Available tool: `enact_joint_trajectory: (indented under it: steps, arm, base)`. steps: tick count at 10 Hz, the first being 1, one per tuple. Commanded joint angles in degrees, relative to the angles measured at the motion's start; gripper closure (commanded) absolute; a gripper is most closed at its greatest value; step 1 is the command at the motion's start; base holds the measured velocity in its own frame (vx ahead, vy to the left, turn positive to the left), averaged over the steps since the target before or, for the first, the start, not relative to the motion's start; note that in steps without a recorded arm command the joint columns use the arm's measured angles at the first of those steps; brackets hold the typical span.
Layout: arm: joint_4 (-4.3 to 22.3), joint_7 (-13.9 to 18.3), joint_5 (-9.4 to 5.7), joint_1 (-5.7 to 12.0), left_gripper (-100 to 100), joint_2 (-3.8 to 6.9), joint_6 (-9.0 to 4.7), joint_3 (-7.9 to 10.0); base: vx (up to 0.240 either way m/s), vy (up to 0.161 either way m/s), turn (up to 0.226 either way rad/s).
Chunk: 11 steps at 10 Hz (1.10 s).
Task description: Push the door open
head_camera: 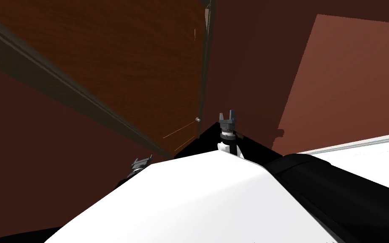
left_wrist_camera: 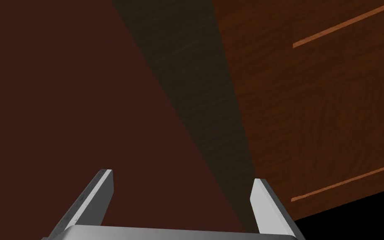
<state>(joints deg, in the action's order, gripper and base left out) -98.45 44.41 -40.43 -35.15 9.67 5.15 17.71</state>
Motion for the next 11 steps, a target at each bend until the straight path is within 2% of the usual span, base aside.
enact_joint_trajectory:
  steps: [1,11]
  arm:
    - [0.5,1.6,-1.6,-0.69,-100,-0.03,1.45,0.76]
    - [6.8,10.0,-10.91,-1.99,-100,0.36,9.13,4.91]
  base:
    - [-0.052,-0.009,0.405]
    - [-0.06,-0.015,0.325]
